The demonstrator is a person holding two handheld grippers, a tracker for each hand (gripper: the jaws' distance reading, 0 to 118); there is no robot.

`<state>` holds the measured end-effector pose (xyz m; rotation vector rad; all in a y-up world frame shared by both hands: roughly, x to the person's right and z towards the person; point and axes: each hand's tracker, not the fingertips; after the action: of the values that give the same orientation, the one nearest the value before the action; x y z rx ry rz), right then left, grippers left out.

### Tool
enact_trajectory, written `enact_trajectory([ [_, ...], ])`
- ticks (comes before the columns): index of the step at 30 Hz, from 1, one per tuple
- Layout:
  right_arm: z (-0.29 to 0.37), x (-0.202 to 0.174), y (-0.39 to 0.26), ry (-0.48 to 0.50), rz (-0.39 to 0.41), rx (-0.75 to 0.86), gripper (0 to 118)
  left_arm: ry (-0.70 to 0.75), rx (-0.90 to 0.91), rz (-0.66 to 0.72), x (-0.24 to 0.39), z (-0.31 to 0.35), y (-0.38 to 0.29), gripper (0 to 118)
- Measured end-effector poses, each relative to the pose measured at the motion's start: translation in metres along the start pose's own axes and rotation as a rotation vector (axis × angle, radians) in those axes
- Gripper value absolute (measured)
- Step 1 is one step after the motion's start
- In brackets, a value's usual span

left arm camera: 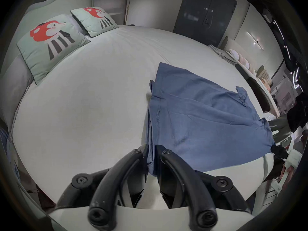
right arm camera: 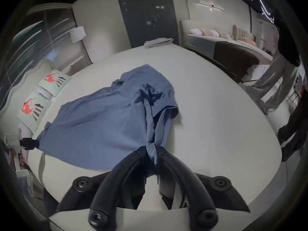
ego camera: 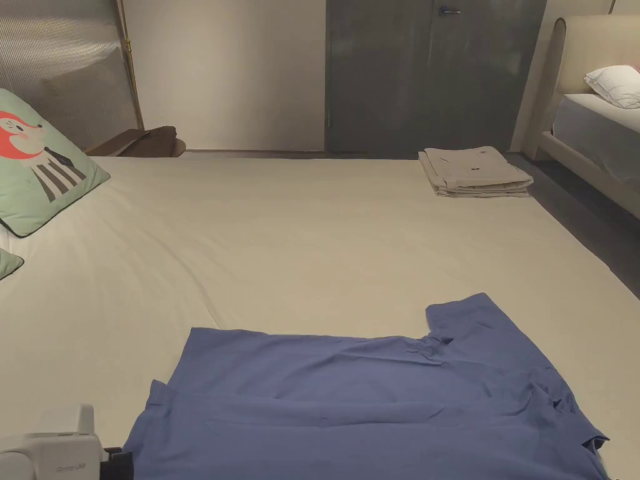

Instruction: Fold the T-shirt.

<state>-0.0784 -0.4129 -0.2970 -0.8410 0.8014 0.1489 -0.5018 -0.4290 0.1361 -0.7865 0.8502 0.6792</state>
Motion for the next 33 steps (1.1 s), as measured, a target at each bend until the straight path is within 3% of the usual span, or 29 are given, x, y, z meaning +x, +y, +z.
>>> enact_trajectory([
  [9, 0.016, 0.001, -0.011, -0.04, 0.139, -0.096, 9, 0.0, -0.022, 0.048, -0.014, 0.042, -0.054, 6],
  [16, 0.01, 0.003, -0.036, -0.09, 0.131, -0.185, 9, 0.04, -0.088, 0.081, -0.018, 0.03, -0.088, 6],
  [23, -0.002, 0.01, -0.045, -0.104, 0.12, -0.203, 10, 0.091, -0.09, 0.009, -0.015, 0.025, -0.092, 7],
  [24, -0.002, 0.01, -0.045, -0.097, 0.123, -0.202, 18, 0.091, -0.086, 0.004, -0.014, 0.026, -0.092, 21],
  [26, 0.006, 0.008, -0.041, -0.103, 0.14, -0.164, 53, 0.128, -0.038, -0.033, -0.013, 0.03, -0.09, 67],
  [27, 0.012, 0.006, -0.037, -0.1, 0.166, -0.116, 58, 0.139, 0.0, -0.046, -0.011, 0.035, -0.087, 94],
  [28, 0.018, 0.004, -0.031, -0.093, 0.156, -0.089, 58, 0.141, 0.036, -0.048, -0.009, 0.04, -0.083, 101],
  [33, 0.048, -0.037, 0.012, -0.104, 0.184, 0.3, 70, 0.11, 0.353, -0.06, 0.03, 0.071, -0.045, 101],
])
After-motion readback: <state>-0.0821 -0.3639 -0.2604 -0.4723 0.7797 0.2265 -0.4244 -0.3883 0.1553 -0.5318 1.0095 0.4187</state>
